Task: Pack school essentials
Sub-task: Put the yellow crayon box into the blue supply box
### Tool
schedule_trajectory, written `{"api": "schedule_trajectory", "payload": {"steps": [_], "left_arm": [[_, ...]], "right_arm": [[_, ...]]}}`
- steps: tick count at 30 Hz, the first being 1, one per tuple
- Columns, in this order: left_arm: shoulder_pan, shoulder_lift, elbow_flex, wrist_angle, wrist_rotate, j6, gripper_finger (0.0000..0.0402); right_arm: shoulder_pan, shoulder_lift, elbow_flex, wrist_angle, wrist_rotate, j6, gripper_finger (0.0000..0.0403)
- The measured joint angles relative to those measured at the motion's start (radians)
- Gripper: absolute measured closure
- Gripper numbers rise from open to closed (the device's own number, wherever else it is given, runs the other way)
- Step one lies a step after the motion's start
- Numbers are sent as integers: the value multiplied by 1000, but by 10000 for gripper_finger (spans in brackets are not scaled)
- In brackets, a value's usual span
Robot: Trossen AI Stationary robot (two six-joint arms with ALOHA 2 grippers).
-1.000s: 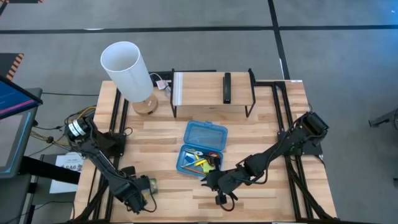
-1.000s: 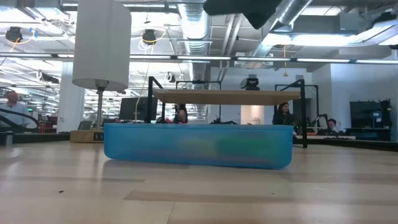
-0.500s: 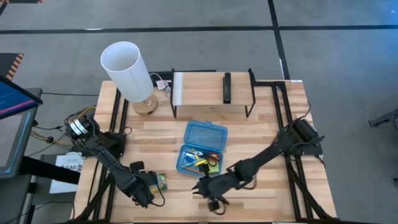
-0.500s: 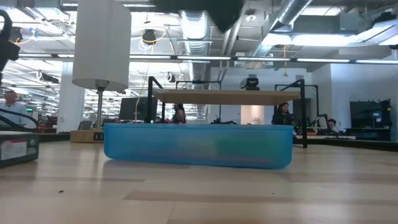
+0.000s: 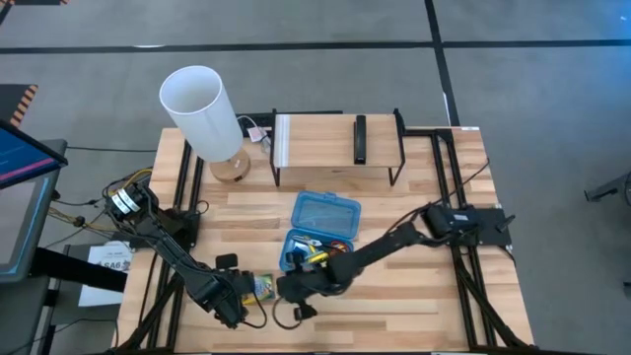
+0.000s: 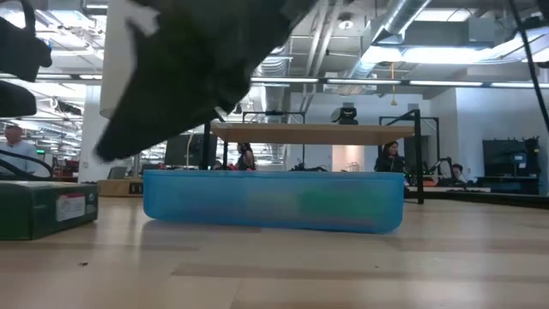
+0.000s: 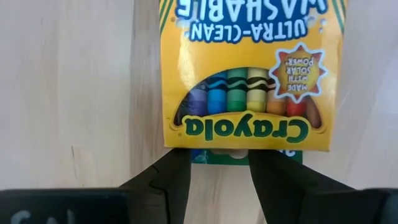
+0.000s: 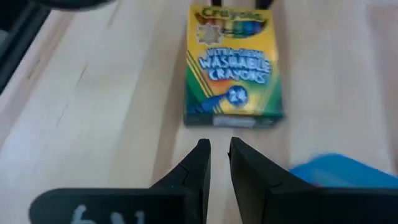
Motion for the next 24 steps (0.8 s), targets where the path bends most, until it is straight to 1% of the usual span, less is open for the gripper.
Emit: {"api": "schedule_trajectory", "payload": {"steps": [1, 3, 8, 19, 24], "left_arm": [[1, 0, 0, 6, -6, 5, 255], [2, 0, 0, 18, -23, 16, 255], [9, 0, 0, 60, -56, 47, 255], [23, 0, 0, 92, -72, 72, 255], [24, 0, 0, 104, -97, 86, 255]], "right_arm": [[-3, 12, 16, -26, -11, 0, 321], [-7, 47, 51, -20, -28, 0, 321], [-7, 87, 99, -55, -31, 0, 321], [-14, 89, 99, -86, -31, 9, 321], [-17, 89, 99, -105, -31, 27, 321]]}}
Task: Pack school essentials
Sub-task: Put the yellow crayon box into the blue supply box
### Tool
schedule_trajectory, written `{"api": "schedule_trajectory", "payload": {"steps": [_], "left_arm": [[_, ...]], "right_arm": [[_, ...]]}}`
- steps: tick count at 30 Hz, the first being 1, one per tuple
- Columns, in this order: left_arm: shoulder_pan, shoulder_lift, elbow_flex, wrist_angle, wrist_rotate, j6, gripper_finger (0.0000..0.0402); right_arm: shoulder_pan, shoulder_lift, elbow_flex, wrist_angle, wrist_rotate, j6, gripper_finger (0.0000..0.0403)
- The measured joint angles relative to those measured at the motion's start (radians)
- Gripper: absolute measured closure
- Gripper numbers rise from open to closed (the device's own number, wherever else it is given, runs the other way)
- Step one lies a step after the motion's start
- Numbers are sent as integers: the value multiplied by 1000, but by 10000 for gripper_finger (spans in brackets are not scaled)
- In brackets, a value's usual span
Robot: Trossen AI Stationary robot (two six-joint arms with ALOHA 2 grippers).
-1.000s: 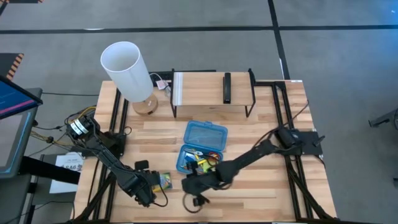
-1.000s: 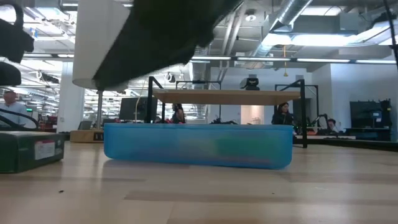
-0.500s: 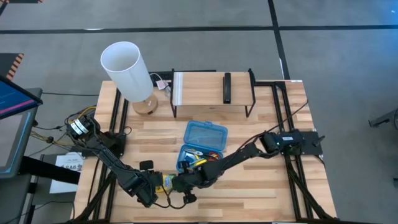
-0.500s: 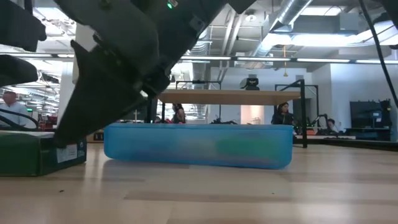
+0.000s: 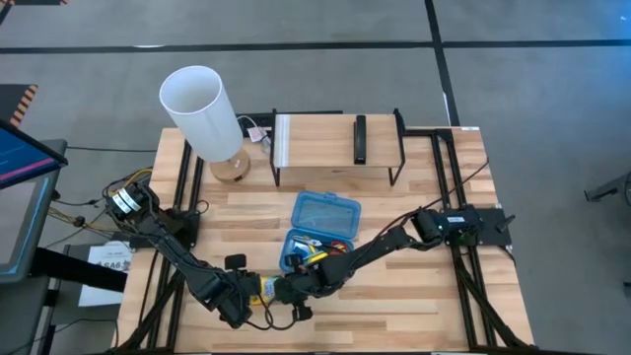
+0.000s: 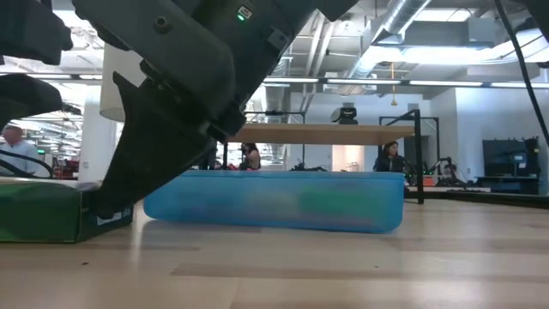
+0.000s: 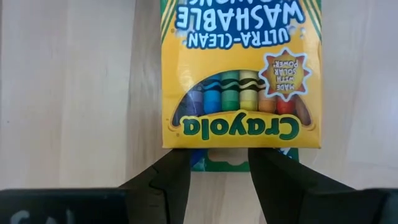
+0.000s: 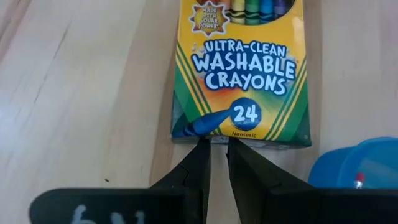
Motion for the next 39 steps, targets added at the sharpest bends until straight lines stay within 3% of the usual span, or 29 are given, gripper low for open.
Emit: {"api": "schedule_trajectory", "payload": {"steps": [20, 28, 39], "left_arm": [[49, -3, 84, -50, -8, 96, 255], [120, -3, 165, -74, -45, 230, 255], [271, -2, 190, -34, -126, 447, 255]], "right_arm": [[18, -106, -1, -86, 2, 23, 321], [22, -176, -1, -246, 8, 40, 321], [9, -282, -53, -496, 159, 150, 321]]}}
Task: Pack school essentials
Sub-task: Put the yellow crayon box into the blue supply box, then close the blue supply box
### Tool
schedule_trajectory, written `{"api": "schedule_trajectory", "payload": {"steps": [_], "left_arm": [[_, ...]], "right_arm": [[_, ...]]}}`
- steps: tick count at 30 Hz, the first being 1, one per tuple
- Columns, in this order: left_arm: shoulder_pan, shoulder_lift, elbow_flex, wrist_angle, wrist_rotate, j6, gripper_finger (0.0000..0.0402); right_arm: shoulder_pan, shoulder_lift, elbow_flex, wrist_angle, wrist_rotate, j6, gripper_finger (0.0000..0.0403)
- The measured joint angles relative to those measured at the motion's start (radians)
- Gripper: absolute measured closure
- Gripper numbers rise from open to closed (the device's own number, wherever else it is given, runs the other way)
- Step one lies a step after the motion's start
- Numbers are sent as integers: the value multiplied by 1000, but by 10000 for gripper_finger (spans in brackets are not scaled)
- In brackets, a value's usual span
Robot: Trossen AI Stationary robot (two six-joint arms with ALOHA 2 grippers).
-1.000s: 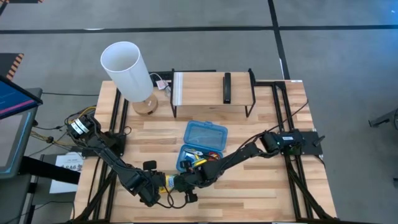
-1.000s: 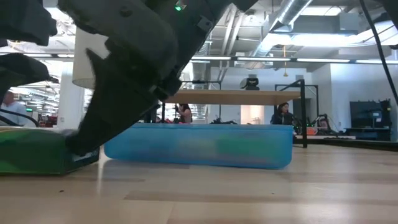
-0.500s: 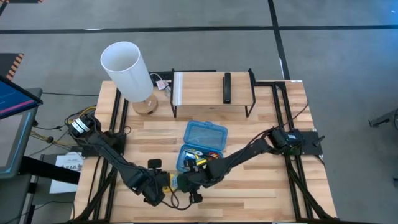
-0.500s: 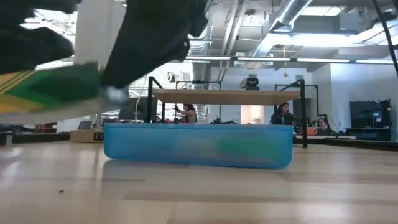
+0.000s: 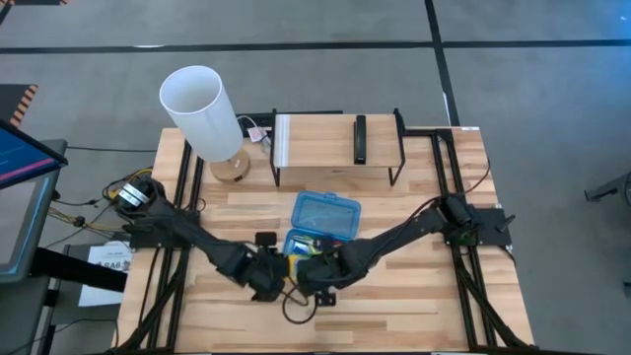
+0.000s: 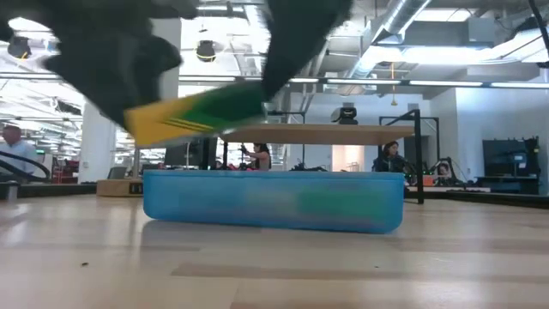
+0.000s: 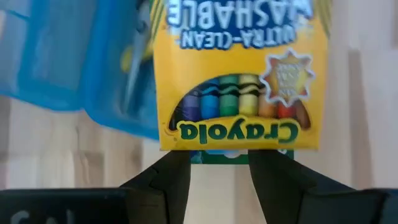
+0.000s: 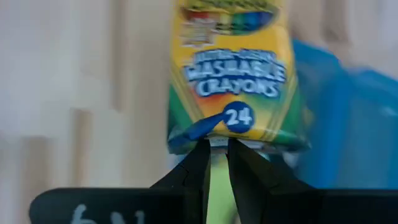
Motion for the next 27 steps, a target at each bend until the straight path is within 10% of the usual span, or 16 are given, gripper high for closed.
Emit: {"api": "schedule_trajectory", "payload": {"steps": [27], "left_arm": [[197, 0, -1, 136, 151, 226, 255]], "right_arm": [[-20, -131, -308, -33, 2, 123, 321]]}}
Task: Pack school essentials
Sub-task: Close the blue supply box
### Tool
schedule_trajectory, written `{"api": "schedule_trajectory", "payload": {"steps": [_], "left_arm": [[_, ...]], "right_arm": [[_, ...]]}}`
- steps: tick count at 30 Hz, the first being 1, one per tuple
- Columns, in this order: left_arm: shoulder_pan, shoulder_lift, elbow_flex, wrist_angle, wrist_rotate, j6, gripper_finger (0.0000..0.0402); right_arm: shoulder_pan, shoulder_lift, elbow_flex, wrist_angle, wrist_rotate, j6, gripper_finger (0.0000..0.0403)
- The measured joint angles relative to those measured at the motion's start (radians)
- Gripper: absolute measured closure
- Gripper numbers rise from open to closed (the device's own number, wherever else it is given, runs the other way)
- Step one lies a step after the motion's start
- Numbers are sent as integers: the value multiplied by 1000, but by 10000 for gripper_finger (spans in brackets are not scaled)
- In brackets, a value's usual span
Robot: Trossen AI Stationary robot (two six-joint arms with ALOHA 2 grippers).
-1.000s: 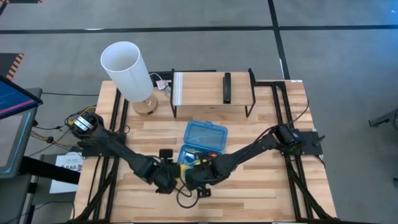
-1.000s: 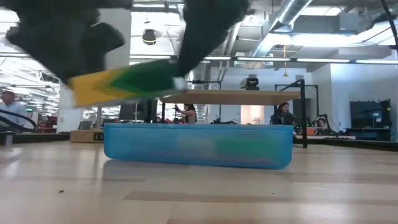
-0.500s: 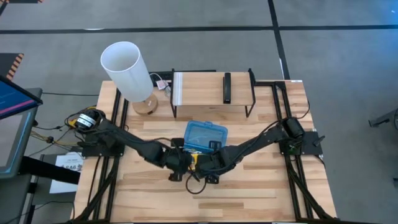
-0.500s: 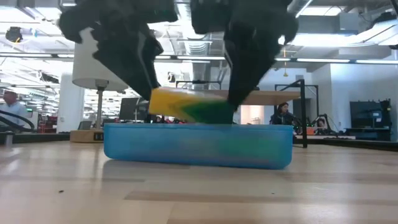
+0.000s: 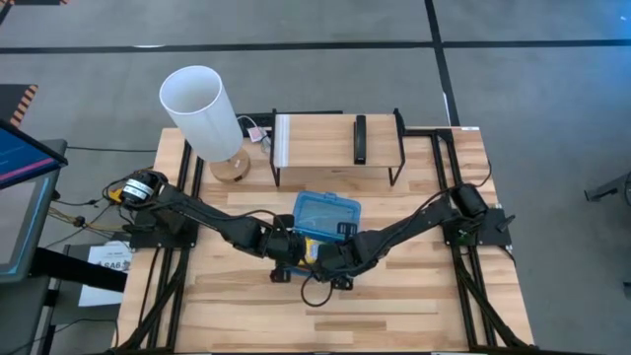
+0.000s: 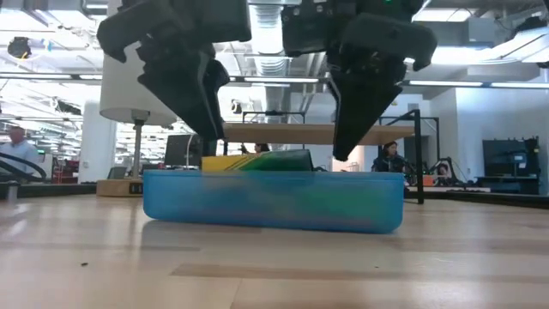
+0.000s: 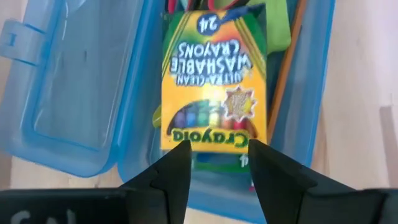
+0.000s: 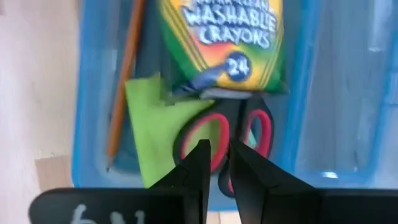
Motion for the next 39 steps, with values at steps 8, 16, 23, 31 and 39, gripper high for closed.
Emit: {"api": "schedule_trajectory", "payload": {"steps": [8, 16, 23, 31, 39], "left_arm": [[0, -71, -48, 106, 12, 76, 255], [1, -279, -251, 213, -12, -15, 286], [76, -448, -539, 491, -61, -135, 378], [194, -478, -717, 658, -90, -287, 400], [257, -447, -721, 663, -79, -291, 401]], "right_arm": [[40, -206, -183, 93, 83, 66, 321], [42, -538, -662, 439, 92, 197, 321], [30, -701, -893, 620, 184, 283, 321], [-28, -680, -944, 670, 267, 319, 321], [-135, -566, -944, 719, 235, 341, 393]]}}
